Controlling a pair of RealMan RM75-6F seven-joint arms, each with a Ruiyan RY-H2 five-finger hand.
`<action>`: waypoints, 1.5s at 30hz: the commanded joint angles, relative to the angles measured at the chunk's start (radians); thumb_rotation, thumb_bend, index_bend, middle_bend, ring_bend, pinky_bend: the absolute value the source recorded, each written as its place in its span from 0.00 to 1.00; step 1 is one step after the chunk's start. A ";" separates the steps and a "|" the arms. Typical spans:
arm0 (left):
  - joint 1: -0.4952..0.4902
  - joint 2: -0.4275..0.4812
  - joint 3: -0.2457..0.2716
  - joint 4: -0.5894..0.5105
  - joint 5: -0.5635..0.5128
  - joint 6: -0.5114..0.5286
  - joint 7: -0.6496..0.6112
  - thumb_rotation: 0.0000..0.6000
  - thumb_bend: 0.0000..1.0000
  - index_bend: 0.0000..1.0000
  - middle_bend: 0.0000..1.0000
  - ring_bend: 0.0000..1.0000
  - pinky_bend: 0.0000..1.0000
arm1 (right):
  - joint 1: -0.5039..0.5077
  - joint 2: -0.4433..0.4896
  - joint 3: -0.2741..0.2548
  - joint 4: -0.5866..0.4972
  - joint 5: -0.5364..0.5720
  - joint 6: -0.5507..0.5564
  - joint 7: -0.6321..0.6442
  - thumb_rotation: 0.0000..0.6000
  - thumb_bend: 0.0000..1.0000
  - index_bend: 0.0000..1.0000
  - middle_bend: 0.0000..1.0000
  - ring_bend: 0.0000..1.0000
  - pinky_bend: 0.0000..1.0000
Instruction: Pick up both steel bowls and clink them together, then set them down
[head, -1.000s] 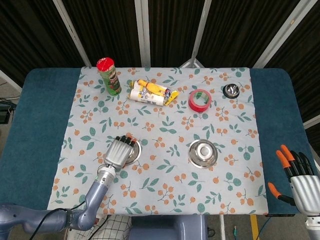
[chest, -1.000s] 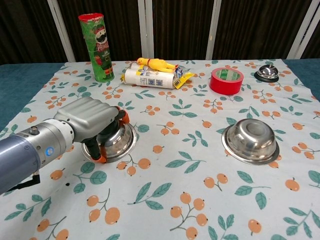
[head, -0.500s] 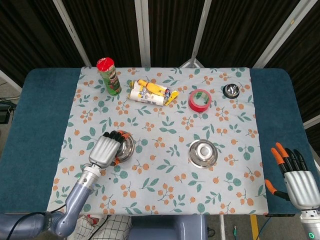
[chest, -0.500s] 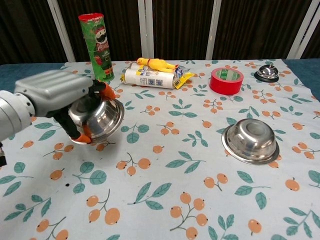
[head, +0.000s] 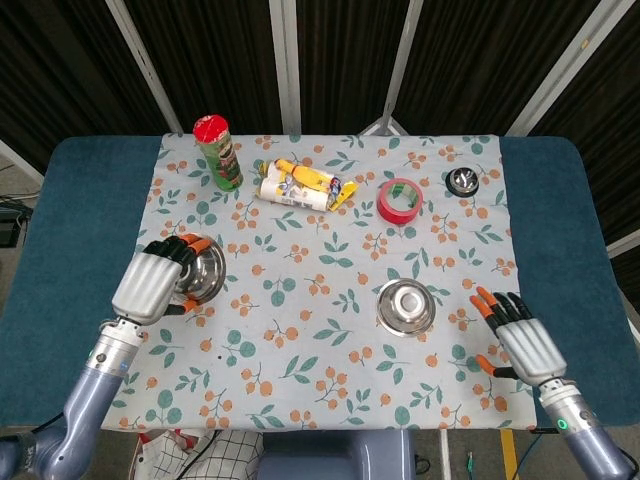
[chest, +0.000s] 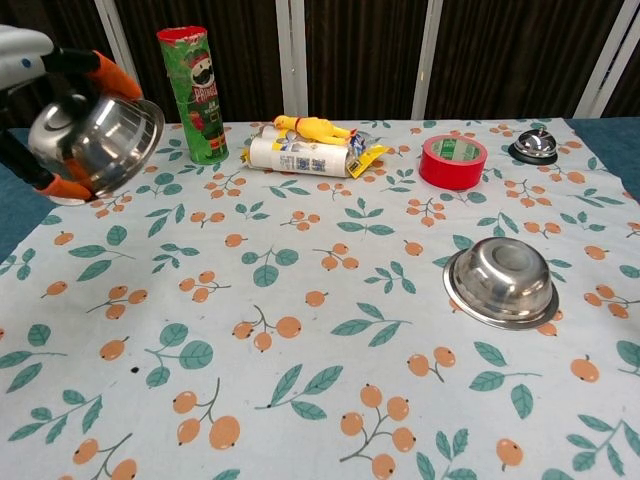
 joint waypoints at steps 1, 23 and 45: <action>0.013 0.023 -0.001 -0.007 0.012 0.007 -0.022 1.00 0.43 0.66 0.76 0.59 0.80 | 0.088 -0.070 0.027 -0.017 0.085 -0.130 -0.075 0.78 0.36 0.00 0.00 0.00 0.00; 0.048 0.055 -0.004 0.081 0.038 -0.016 -0.137 1.00 0.42 0.65 0.75 0.59 0.80 | 0.233 -0.186 0.099 -0.057 0.386 -0.196 -0.454 0.78 0.34 0.00 0.00 0.00 0.00; 0.051 0.035 -0.018 0.103 0.023 -0.036 -0.129 1.00 0.42 0.65 0.75 0.59 0.80 | 0.359 -0.287 0.093 -0.062 0.559 -0.179 -0.672 0.78 0.34 0.00 0.00 0.00 0.00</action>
